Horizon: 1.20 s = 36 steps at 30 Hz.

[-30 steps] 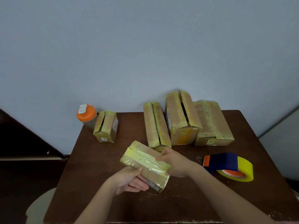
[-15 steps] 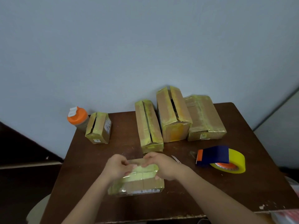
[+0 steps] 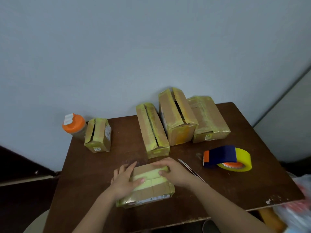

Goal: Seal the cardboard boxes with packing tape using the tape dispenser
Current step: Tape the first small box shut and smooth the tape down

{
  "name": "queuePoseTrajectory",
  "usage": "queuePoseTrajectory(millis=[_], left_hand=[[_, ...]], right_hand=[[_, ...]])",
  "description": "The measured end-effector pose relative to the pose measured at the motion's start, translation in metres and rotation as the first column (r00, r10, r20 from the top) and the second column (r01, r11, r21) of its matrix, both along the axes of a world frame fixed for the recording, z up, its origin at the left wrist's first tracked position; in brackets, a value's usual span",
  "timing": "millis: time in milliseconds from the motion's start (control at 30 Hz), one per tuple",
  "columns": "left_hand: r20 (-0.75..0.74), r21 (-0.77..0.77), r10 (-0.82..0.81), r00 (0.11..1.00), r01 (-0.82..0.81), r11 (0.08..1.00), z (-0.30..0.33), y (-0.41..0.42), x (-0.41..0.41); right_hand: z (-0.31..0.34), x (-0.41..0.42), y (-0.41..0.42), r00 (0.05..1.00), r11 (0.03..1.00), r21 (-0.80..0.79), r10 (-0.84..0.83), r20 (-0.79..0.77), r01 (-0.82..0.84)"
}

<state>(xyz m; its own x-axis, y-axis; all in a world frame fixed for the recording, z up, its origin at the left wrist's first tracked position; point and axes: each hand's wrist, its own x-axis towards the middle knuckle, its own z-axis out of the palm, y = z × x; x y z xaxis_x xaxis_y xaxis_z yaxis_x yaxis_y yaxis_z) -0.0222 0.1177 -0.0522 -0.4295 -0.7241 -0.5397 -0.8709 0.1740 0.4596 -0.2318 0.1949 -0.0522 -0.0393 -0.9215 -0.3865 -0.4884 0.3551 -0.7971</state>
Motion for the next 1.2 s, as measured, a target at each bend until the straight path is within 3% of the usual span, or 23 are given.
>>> queuePoseTrajectory(millis=[133, 233, 333, 467, 533, 600, 667, 733, 867, 1067, 1200], left_hand=[[-0.057, -0.024, -0.027, 0.998, 0.026, 0.999, -0.001, 0.002, -0.004], [-0.009, -0.2, -0.096, 0.995, 0.092, 0.975, -0.003, 0.006, -0.018], [0.092, -0.405, -0.254, 0.963, 0.269, 0.874, -0.008, 0.021, -0.038], [0.151, -0.517, -0.35, 0.925, 0.375, 0.769, -0.024, 0.032, -0.036], [0.155, -0.552, -0.355, 0.922, 0.379, 0.743, -0.028, 0.033, -0.031], [0.204, -0.524, -0.338, 0.919, 0.394, 0.755, -0.028, 0.037, -0.034], [0.238, -0.526, -0.335, 0.912, 0.411, 0.745, -0.032, 0.039, -0.038], [0.274, -0.538, -0.34, 0.899, 0.437, 0.721, -0.034, 0.038, -0.04], [0.296, -0.491, -0.38, 0.876, 0.481, 0.726, -0.031, 0.035, -0.05], [0.281, -0.451, -0.376, 0.883, 0.468, 0.76, -0.025, 0.031, -0.056], [0.271, -0.406, -0.376, 0.886, 0.459, 0.79, -0.022, 0.031, -0.059]], right_hand=[[0.0, -0.001, 0.003, 0.995, 0.997, -0.021, -0.073, -0.073, 0.072], [-0.001, -0.007, 0.009, 0.984, 0.991, -0.038, -0.13, -0.124, 0.126], [-0.005, -0.01, 0.014, 0.971, 0.981, -0.069, -0.188, -0.15, 0.179], [-0.003, -0.014, 0.014, 0.966, 0.987, -0.082, -0.155, -0.205, 0.141], [0.005, -0.029, 0.012, 0.908, 0.967, -0.16, -0.241, -0.343, 0.196], [0.014, -0.056, 0.012, 0.747, 0.955, -0.2, -0.295, -0.596, 0.218], [0.017, -0.084, 0.015, 0.543, 0.974, -0.056, -0.169, -0.823, 0.218], [0.014, -0.107, 0.018, 0.448, 0.954, 0.126, -0.009, -0.894, 0.271], [0.005, -0.136, 0.025, 0.393, 0.884, 0.349, 0.216, -0.894, 0.309], [-0.009, -0.154, 0.025, 0.341, 0.895, 0.358, 0.259, -0.904, 0.267], [-0.007, -0.161, 0.027, 0.331, 0.864, 0.45, 0.366, -0.87, 0.228]])
